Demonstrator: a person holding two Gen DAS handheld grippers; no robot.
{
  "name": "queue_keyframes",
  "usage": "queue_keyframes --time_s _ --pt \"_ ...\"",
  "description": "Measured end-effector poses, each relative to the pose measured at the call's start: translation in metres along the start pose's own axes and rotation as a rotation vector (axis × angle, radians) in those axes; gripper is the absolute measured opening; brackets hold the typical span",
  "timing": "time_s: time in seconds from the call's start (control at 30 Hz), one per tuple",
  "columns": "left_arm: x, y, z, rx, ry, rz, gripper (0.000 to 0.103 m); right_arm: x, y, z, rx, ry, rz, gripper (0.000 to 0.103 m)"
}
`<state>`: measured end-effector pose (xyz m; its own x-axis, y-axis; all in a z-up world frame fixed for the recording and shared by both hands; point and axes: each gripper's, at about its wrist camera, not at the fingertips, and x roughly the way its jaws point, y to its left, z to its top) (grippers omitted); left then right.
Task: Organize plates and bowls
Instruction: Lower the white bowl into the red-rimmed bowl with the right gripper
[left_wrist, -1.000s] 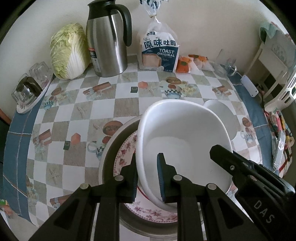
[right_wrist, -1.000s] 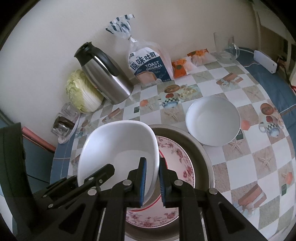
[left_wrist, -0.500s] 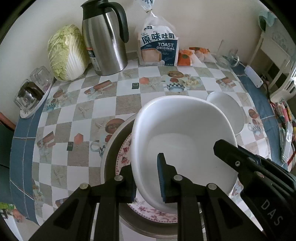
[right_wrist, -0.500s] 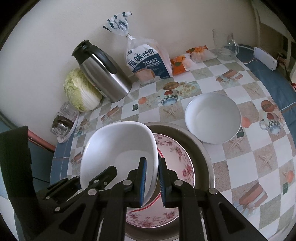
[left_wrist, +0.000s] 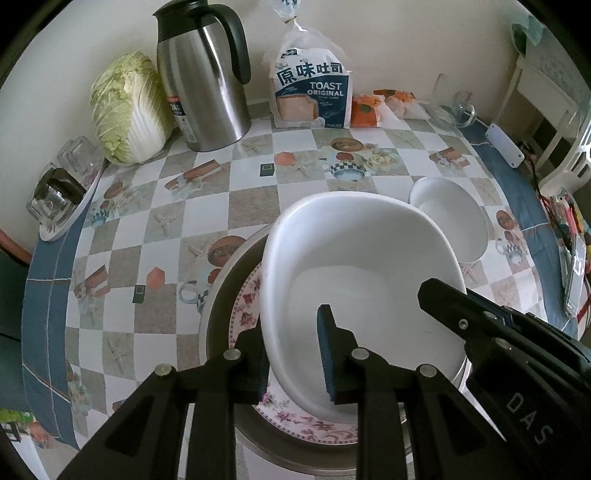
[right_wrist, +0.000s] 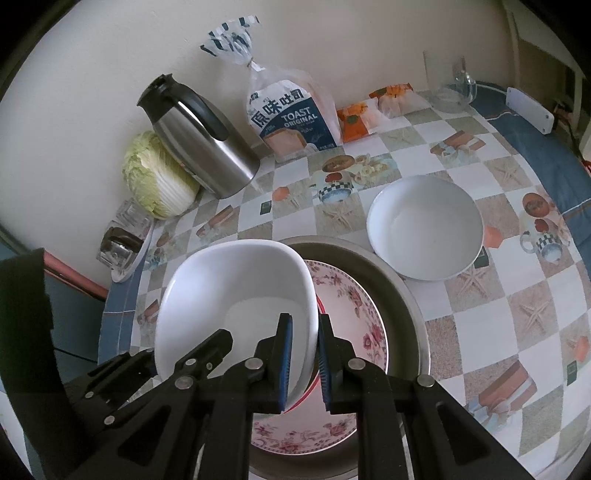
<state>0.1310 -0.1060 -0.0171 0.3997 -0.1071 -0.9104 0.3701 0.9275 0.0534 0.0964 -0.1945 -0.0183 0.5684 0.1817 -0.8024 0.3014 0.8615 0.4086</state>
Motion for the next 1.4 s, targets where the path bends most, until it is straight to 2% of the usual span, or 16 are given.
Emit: queue_keyframes --time_s 0.17,0.5,0.8,1.07,1.2,1.3,1.4 --pt "0.001 0.000 0.000 0.005 0.002 -0.003 0.023 0.002 -0.002 0.000 0.007 0.004 0.002 0.016" --pt "0.001 0.006 0.000 -0.016 0.013 -0.055 0.025 0.002 -0.002 0.001 0.004 0.005 0.003 0.016" --pt "0.001 0.008 0.001 -0.012 0.017 -0.063 0.025 0.002 -0.002 0.001 0.000 0.004 0.001 0.016" --pt "-0.001 -0.003 -0.001 0.051 0.009 0.023 0.025 0.002 0.001 0.001 -0.025 0.002 -0.010 0.016" --pt "-0.002 -0.002 -0.001 0.059 0.007 0.027 0.025 0.002 0.004 0.001 -0.036 0.000 -0.020 0.016" --pt "-0.004 -0.005 -0.001 0.084 -0.009 0.064 0.025 0.002 0.004 0.001 -0.040 0.000 -0.022 0.016" --pt "-0.007 -0.003 0.000 0.078 -0.013 0.057 0.025 0.002 0.007 0.000 -0.056 -0.002 -0.036 0.016"
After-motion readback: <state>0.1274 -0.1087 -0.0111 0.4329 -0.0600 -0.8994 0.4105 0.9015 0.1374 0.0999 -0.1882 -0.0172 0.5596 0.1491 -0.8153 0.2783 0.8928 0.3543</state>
